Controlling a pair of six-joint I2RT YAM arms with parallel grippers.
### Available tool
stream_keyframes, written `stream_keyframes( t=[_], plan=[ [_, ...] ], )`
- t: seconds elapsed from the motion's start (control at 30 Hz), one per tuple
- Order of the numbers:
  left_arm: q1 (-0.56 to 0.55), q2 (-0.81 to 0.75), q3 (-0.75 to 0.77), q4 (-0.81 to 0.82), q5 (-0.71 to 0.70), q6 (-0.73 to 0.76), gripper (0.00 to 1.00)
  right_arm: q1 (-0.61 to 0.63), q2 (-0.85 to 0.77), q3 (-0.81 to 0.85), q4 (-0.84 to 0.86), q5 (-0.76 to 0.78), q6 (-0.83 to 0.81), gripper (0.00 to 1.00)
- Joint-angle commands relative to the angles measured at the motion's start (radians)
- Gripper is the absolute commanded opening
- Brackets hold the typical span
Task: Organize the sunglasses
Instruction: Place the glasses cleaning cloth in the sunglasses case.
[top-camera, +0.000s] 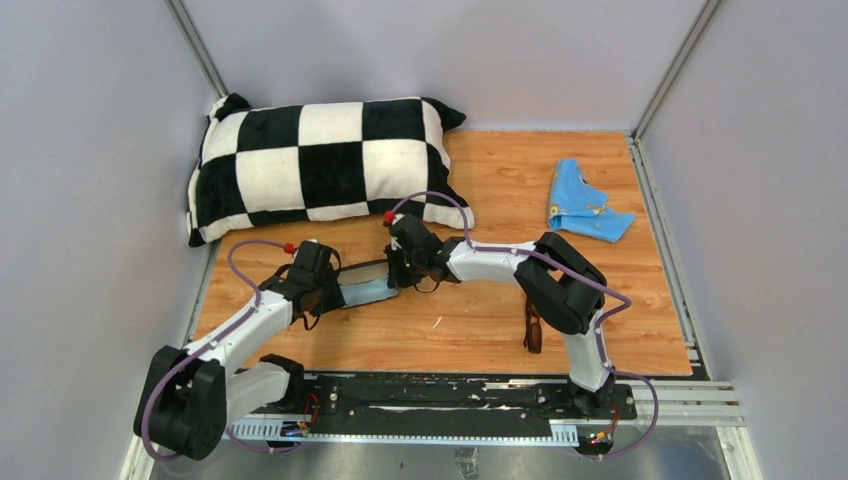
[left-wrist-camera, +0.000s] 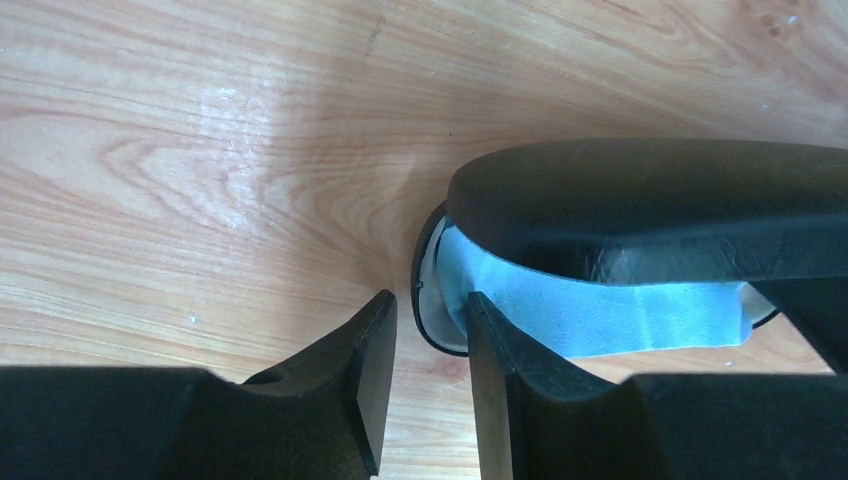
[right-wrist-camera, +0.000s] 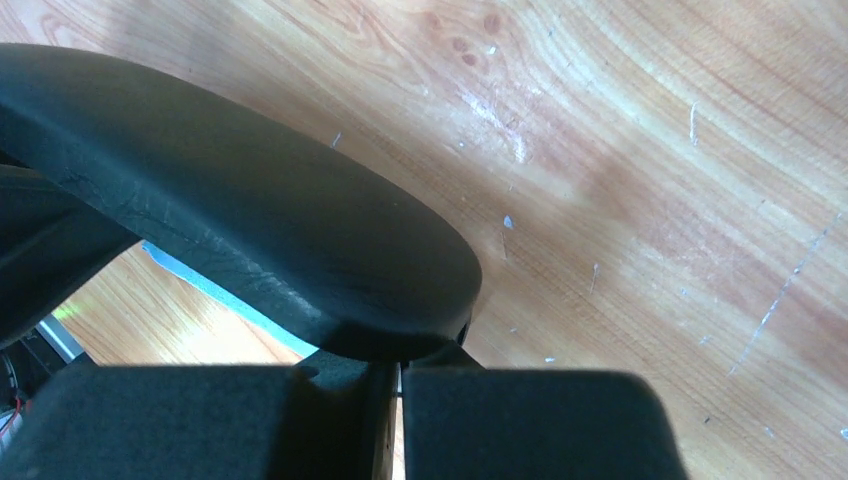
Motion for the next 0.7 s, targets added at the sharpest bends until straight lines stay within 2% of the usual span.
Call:
stream_keyframes(
  t=[0.0, 0.17, 0.33, 0.43, 0.67],
  plan=[
    [0.005, -0.059, -0.037, 0.071, 0.013, -0.029, 0.37, 0.020, -0.026, -0.036, -0.069, 0.021, -0.020, 0.03],
    [0.005, -0.059, -0.039, 0.086, 0.046, -0.001, 0.36, 0.022, -0.067, -0.045, -0.080, 0.033, -0.015, 0.09],
    [0.005, -0.010, -0.039, 0.117, 0.088, 0.034, 0.37, 0.025, -0.146, -0.077, -0.090, 0.098, -0.008, 0.23],
    [0.005, 0.010, -0.041, 0.136, 0.112, 0.045, 0.37, 0.025, -0.189, -0.087, -0.103, 0.120, -0.010, 0.29],
    [0.005, 0.032, -0.048, 0.162, 0.158, 0.064, 0.39, 0.020, -0.340, -0.159, -0.133, 0.282, 0.022, 0.31]
  ],
)
